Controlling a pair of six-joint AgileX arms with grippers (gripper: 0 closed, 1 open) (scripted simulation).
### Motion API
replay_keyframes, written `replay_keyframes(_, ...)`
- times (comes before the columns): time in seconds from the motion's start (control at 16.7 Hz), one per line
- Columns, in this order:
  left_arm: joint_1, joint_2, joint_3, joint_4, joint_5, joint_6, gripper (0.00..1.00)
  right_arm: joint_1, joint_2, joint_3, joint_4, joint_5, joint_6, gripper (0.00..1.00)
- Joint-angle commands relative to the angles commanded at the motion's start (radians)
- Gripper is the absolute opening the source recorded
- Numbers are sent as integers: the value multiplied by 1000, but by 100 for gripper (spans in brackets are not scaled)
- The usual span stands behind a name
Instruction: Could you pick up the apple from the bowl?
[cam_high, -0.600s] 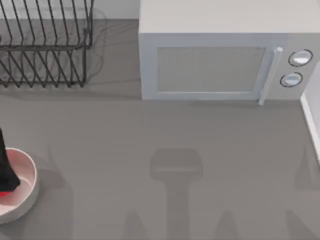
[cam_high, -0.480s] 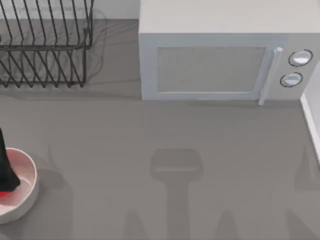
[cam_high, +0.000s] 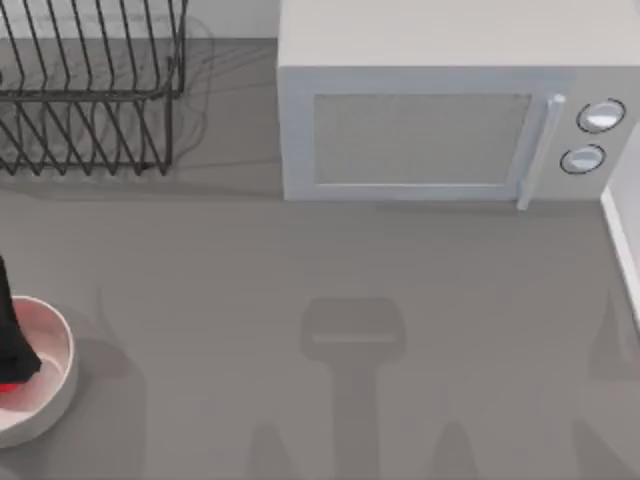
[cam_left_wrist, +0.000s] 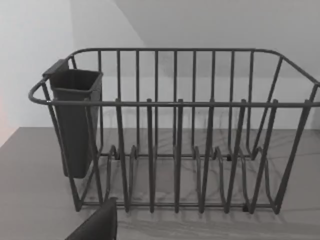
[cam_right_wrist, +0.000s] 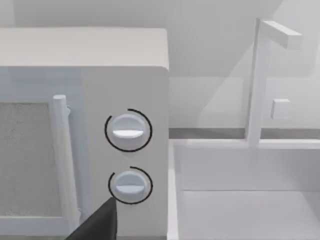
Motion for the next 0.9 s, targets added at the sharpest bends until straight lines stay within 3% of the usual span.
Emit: replay_keyframes(0.9,1,12,11,-12,0,1,100,0,0,0,0,0,0,100)
